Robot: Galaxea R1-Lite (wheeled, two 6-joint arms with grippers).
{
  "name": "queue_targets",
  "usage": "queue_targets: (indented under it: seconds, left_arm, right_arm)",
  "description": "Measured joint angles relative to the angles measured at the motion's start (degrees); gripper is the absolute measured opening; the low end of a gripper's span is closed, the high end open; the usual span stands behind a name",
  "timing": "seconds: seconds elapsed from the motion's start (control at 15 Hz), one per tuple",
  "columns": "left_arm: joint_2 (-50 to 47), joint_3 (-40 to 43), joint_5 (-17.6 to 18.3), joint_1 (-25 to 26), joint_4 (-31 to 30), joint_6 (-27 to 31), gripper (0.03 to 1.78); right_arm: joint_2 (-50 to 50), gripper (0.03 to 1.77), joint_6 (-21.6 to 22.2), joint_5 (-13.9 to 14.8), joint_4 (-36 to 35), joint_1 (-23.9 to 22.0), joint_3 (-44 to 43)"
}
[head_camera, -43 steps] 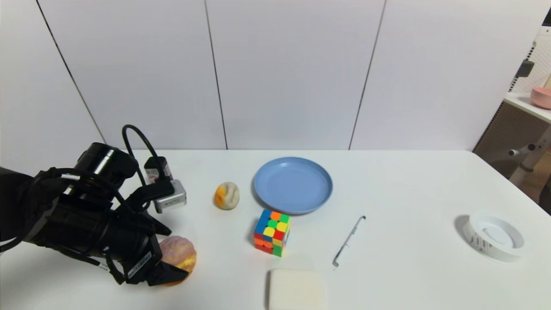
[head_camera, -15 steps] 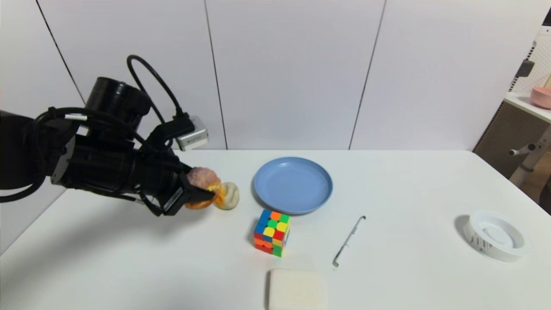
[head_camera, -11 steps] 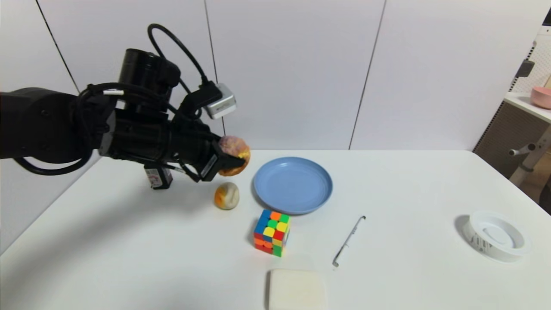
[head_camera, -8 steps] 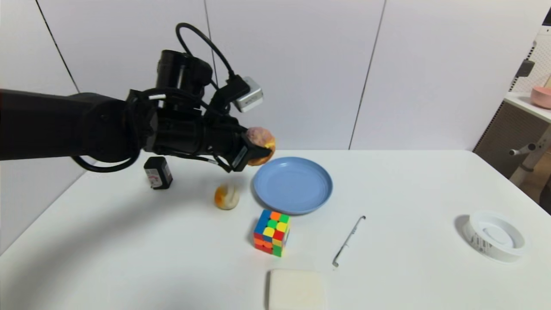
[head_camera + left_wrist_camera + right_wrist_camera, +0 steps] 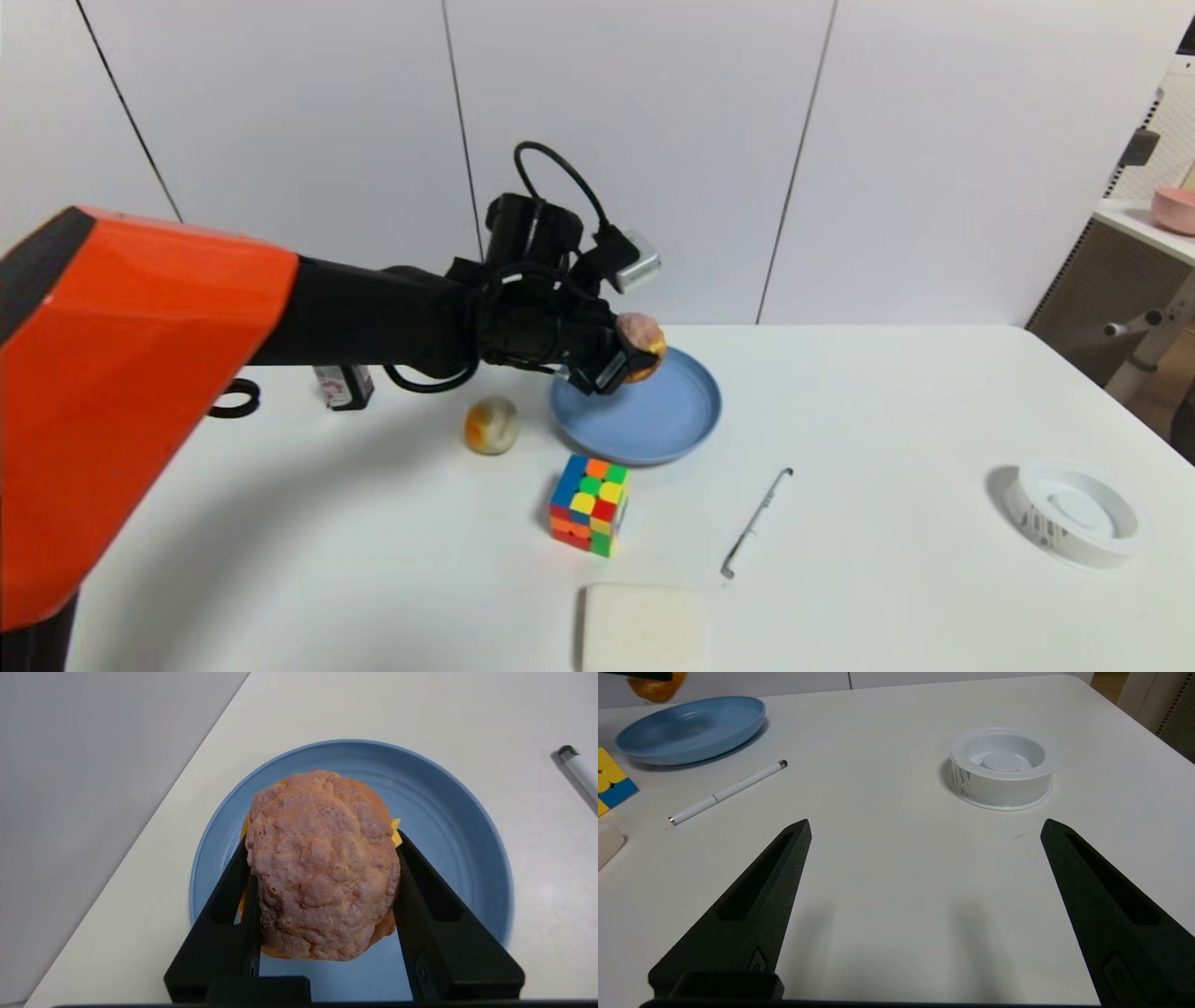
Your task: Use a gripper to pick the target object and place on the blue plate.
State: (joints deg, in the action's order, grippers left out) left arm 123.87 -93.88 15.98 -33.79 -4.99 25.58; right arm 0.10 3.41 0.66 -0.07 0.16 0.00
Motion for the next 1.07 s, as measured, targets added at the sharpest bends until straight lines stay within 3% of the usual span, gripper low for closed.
queue_targets:
  seconds: [0.33, 0.67, 1.07]
  left_arm:
    - [5.4, -1.3, 0.0, 0.0, -2.0, -0.2, 0.85]
    - [6.1, -1.4, -0.3, 0.3, -1.8, -0.4, 1.26]
    - [4.9, -1.4, -0.4, 0.6, -1.9, -2.6, 1.50]
  right_arm:
    - [0.0, 1.70, 0.0, 0.0, 0.0, 0.0, 0.0]
    - [0.0, 1.70, 0.0, 0.0, 0.0, 0.0, 0.0]
    - [0.0, 1.70, 0.0, 0.1, 0.0, 0.0, 0.0]
